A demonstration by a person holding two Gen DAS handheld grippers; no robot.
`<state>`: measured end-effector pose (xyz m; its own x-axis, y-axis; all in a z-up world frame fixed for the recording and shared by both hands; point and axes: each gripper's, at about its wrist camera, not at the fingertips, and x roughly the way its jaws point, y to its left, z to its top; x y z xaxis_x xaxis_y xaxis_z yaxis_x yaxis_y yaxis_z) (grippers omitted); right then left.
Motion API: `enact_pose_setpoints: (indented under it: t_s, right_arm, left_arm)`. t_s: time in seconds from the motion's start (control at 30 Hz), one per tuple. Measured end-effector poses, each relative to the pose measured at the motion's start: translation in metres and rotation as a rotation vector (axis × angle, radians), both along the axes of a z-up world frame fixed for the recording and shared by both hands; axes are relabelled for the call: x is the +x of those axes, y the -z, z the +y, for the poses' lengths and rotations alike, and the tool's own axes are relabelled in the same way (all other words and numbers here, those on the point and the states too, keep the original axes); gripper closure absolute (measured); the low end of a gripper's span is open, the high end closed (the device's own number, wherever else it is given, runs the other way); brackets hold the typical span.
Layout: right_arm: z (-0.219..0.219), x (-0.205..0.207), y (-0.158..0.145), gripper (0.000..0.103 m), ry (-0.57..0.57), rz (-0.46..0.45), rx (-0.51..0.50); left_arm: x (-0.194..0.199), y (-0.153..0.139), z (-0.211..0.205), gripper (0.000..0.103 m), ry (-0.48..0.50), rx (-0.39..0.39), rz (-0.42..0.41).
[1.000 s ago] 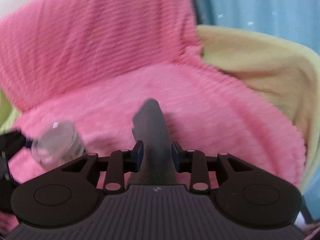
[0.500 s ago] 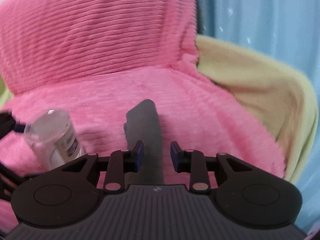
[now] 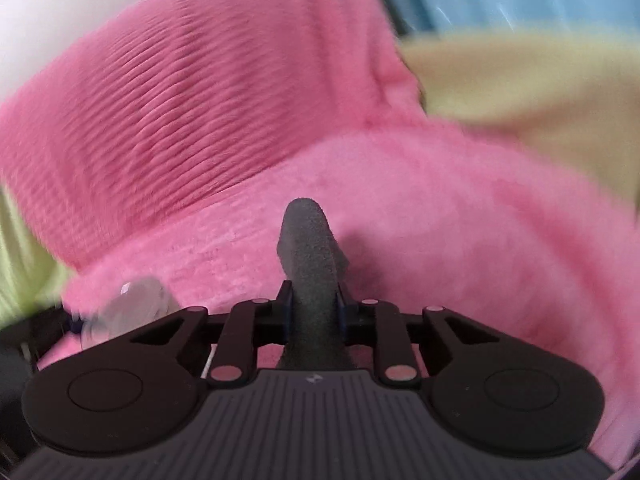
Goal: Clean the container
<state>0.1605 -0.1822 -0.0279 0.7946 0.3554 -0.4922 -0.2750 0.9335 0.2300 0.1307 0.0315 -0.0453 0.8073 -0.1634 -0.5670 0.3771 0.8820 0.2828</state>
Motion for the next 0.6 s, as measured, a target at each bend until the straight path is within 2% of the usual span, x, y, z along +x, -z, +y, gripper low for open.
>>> enact_pose_setpoints:
  t_s: [0.1, 0.23, 0.37, 0.47, 0.53, 0.6]
  right_arm:
    - [0.027, -0.023, -0.021, 0.085, -0.091, -0.174, -0.167]
    - [0.061, -0.053, -0.041, 0.085, -0.263, -0.347, -0.339]
    - [0.092, -0.074, -0.044, 0.085, -0.444, -0.455, -0.602]
    - [0.110, -0.087, -0.033, 0.086, -0.611, -0.516, -0.878]
    - [0.115, -0.089, -0.030, 0.086, -0.667, -0.558, -0.975]
    - [0.121, -0.087, -0.030, 0.086, -0.696, -0.590, -1.033]
  left_arm:
    - [0.001, 0.002, -0.001, 0.016, 0.005, 0.006, -0.004]
    - [0.003, 0.002, -0.001, 0.016, 0.030, 0.025, -0.014]
    - [0.000, 0.002, 0.003, 0.016, 0.063, 0.033, -0.015]
    - [-0.012, 0.005, 0.005, 0.019, 0.082, 0.038, 0.001]
    - [-0.010, 0.009, 0.007, 0.019, 0.088, 0.056, 0.018]
    - [-0.010, 0.009, 0.007, 0.019, 0.092, 0.056, 0.017]
